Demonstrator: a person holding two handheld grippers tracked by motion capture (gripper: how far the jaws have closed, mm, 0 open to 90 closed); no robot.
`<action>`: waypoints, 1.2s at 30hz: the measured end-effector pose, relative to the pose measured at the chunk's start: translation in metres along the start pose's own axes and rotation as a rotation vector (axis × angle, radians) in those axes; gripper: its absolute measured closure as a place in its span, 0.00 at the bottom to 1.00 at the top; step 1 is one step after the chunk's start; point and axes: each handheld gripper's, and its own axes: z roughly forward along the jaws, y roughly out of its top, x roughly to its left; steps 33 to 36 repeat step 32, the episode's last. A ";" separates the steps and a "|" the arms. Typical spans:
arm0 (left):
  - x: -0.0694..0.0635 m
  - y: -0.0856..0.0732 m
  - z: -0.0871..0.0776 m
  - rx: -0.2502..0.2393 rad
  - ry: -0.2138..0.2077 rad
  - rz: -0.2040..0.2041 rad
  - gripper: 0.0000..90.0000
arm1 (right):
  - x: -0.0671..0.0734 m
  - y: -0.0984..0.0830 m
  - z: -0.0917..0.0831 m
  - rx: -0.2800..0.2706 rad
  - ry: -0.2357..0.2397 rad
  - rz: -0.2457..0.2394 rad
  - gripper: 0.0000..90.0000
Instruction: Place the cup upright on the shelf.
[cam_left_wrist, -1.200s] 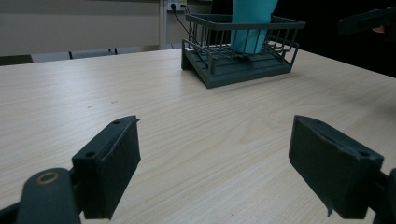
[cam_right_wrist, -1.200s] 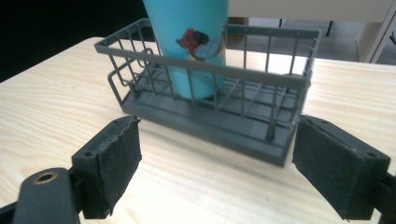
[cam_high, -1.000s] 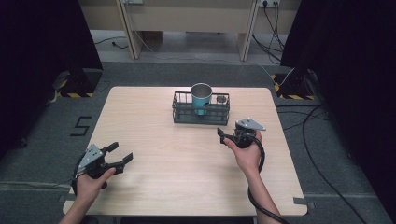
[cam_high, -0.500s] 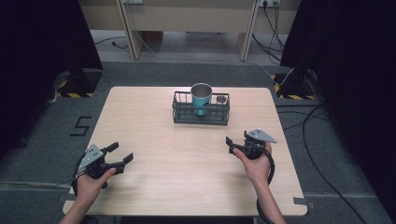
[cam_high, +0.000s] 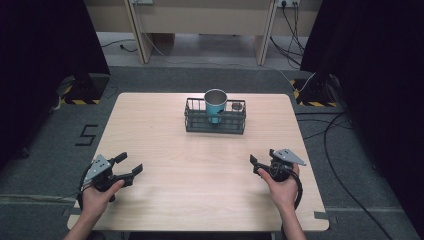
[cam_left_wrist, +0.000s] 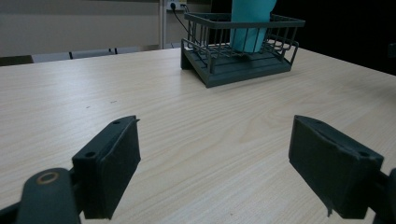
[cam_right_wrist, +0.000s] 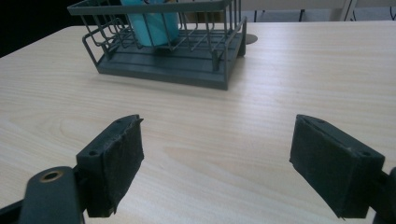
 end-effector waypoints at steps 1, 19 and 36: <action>0.000 0.000 0.000 0.000 0.000 0.000 0.18 | -0.001 -0.002 -0.001 0.001 -0.001 0.003 0.20; 0.000 0.000 0.000 0.000 0.002 0.003 0.18 | -0.013 -0.031 -0.028 -0.024 -0.028 0.009 0.21; 0.000 0.000 0.000 -0.006 0.001 0.008 0.18 | -0.011 -0.035 -0.034 -0.067 -0.019 0.018 0.21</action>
